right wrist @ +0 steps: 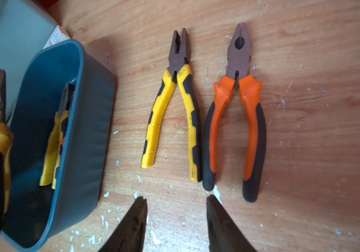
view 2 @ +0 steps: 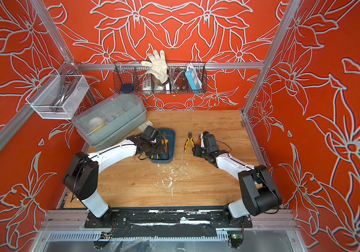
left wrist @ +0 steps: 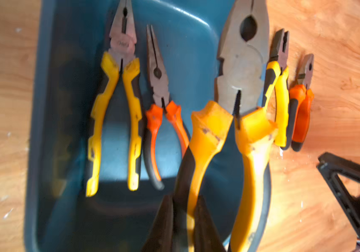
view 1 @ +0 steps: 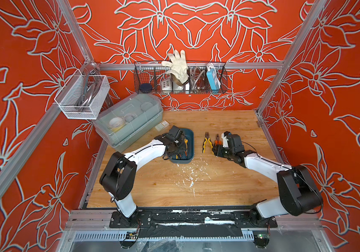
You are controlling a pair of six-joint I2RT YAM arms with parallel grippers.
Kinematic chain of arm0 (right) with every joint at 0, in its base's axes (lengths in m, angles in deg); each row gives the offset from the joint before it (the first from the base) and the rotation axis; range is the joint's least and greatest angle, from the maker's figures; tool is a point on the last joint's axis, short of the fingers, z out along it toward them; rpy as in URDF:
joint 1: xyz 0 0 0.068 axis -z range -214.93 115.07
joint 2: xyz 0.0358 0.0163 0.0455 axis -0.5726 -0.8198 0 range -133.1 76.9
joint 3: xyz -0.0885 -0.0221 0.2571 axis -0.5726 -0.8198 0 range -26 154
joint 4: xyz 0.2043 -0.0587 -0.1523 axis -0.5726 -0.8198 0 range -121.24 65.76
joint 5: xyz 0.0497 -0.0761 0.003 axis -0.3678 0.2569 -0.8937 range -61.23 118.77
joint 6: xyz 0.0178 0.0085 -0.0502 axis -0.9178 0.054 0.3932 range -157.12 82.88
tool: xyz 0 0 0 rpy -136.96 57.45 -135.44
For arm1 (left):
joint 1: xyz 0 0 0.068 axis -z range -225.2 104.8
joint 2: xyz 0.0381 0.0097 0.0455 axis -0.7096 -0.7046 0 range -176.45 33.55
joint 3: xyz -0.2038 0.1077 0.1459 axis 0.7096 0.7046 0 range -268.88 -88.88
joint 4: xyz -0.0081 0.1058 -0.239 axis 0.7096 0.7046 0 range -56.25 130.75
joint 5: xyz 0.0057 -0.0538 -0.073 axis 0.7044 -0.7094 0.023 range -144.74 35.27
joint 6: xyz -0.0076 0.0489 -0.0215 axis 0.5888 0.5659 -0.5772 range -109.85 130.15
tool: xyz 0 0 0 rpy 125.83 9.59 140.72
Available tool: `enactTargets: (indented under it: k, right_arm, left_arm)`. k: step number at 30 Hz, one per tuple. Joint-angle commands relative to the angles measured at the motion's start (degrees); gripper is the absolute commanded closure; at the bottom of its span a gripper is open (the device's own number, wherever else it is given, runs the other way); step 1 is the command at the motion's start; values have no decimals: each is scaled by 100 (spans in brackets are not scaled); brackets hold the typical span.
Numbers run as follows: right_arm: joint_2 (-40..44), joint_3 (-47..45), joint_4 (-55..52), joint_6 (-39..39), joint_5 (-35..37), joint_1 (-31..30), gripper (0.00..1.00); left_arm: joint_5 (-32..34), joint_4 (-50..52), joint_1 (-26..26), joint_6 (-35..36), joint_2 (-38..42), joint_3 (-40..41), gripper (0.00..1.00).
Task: Take the pliers out of the storage box
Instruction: Pick up the pliers from the storage box.
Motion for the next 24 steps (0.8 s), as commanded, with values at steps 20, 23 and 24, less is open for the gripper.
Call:
enactTargets:
  k: [20,23,24]
  right_arm:
    - [226,-377,609,-185,98,-43,52]
    - [199,-354,634,-185,35,-43,52]
    - [218,-361,636,-181,18,-43,52]
  left_arm:
    - [335,-2815,985,482,2114,2559,100]
    - [349,-2945,986,506,2121,2659,100]
    - [319,-2876,990,528,2057,2592,100]
